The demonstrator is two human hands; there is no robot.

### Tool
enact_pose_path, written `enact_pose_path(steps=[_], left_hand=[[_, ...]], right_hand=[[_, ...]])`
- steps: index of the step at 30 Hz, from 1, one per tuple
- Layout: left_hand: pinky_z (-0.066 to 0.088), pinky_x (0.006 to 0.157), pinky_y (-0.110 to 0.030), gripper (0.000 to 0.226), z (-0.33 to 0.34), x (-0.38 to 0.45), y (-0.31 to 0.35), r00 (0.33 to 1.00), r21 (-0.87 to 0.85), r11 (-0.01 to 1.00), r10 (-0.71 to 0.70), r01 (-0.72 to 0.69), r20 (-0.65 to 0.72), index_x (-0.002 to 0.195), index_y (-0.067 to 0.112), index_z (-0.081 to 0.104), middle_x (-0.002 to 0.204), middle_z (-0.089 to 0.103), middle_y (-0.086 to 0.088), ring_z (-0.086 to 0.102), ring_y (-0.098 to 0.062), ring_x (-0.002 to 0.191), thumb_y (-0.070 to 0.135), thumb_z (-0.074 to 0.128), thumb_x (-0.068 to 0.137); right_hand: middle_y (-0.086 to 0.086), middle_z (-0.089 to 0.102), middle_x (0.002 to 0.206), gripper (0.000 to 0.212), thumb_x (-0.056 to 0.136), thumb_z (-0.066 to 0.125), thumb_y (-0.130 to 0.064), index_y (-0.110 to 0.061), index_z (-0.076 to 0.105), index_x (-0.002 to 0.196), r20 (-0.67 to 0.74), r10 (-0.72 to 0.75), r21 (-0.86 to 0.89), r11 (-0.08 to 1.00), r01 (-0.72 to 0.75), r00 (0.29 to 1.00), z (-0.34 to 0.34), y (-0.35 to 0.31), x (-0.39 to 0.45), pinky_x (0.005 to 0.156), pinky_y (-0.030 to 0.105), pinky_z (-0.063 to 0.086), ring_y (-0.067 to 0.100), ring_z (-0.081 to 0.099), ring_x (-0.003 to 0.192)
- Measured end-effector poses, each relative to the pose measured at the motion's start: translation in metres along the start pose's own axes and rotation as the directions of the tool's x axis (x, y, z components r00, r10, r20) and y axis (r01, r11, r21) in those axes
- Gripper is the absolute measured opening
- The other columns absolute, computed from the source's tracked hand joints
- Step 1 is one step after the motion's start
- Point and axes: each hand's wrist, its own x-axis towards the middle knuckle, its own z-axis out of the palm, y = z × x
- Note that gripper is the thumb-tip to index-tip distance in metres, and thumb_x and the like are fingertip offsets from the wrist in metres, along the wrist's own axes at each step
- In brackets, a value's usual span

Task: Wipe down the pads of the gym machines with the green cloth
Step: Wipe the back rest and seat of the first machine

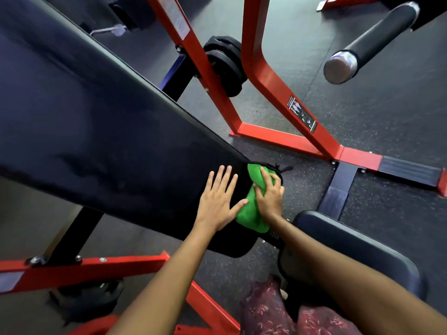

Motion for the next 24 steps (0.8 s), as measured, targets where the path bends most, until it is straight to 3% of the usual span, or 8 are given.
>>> enact_pose_path(steps=[3,7,9,12,14,16,18,24], left_hand=[[0.010,0.115,-0.043,0.076,0.017,-0.020,0.015,0.998,-0.049,0.998,-0.043,0.045,0.035,0.140,0.006,0.044,0.152,0.030,-0.018,0.024,-0.031,0.143,0.061,0.026,0.090],[-0.011,0.118,-0.033,0.097,0.029,-0.046,0.043,0.974,-0.166,0.976,-0.105,0.139,0.200,0.150,0.004,0.014,0.159,-0.002,-0.013,-0.014,-0.019,0.145,0.071,0.009,0.080],[-0.001,0.120,-0.032,0.094,0.037,-0.059,0.058,0.962,-0.356,0.900,-0.190,0.250,0.196,0.149,0.003,0.023,0.159,0.009,-0.010,-0.003,-0.019,0.147,0.069,0.024,0.081],[0.028,0.104,-0.018,0.064,0.039,-0.069,0.087,0.849,-0.712,0.528,-0.494,0.463,0.186,0.133,0.006,0.047,0.139,0.047,-0.007,0.040,-0.021,0.131,0.037,0.070,0.082],[0.036,0.082,-0.014,0.056,0.036,-0.067,0.109,0.619,-0.835,0.081,-0.710,0.544,0.335,0.122,0.008,0.051,0.115,0.057,-0.004,0.055,-0.018,0.105,0.020,0.080,0.075],[0.043,0.074,-0.019,0.057,0.035,-0.067,0.132,0.356,-0.807,-0.438,-0.737,0.397,0.575,0.120,0.010,0.048,0.108,0.058,-0.004,0.057,-0.014,0.090,0.013,0.081,0.073],[0.052,0.074,-0.027,0.051,0.044,-0.068,0.153,0.292,-0.626,-0.772,-0.576,0.115,0.764,0.116,0.008,0.053,0.109,0.065,-0.009,0.064,-0.016,0.088,0.012,0.080,0.074],[0.048,0.050,-0.012,0.024,0.050,-0.091,0.212,0.302,-0.587,-0.762,-0.511,0.273,0.805,0.096,0.010,0.066,0.088,0.070,-0.005,0.064,-0.006,0.067,0.019,0.078,0.077]], right_hand=[[0.012,0.038,0.136,0.051,0.092,0.056,-0.019,-0.028,0.043,0.141,0.008,0.137,0.067,0.988,-0.137,0.991,-0.003,-0.008,0.011,0.109,0.039,0.026,0.033,0.035,0.124],[0.012,0.038,0.131,0.054,0.090,0.059,-0.014,-0.028,0.044,0.140,0.064,0.120,0.103,0.987,-0.126,0.991,-0.005,-0.011,-0.006,0.108,0.038,0.031,0.031,0.038,0.120],[0.012,0.040,0.126,0.056,0.086,0.062,-0.009,-0.025,0.048,0.138,0.098,0.098,0.149,0.982,-0.112,0.990,-0.011,-0.004,-0.015,0.106,0.031,0.031,0.030,0.043,0.117],[0.012,0.042,0.121,0.054,0.084,0.065,-0.006,-0.024,0.051,0.133,0.177,0.088,0.189,0.974,-0.122,0.980,-0.025,0.001,-0.026,0.097,0.020,0.030,0.022,0.047,0.112],[0.010,0.045,0.119,0.054,0.082,0.067,-0.009,-0.026,0.052,0.131,0.207,0.106,0.194,0.970,-0.147,0.972,-0.032,0.007,-0.032,0.098,0.025,0.034,0.020,0.047,0.110],[0.008,0.048,0.120,0.055,0.081,0.070,-0.013,-0.027,0.052,0.131,0.230,0.127,0.202,0.964,-0.175,0.965,-0.040,0.014,-0.042,0.100,0.030,0.038,0.019,0.049,0.109],[0.007,0.051,0.123,0.054,0.082,0.070,-0.017,-0.027,0.052,0.131,0.224,0.190,0.241,0.939,-0.243,0.956,-0.050,0.022,-0.049,0.101,0.035,0.040,0.020,0.050,0.111],[0.013,0.051,0.130,0.064,0.081,0.070,-0.036,-0.025,0.040,0.136,0.268,0.283,0.107,0.941,-0.320,0.921,-0.088,0.058,-0.062,0.102,0.044,0.041,0.029,0.051,0.118]])
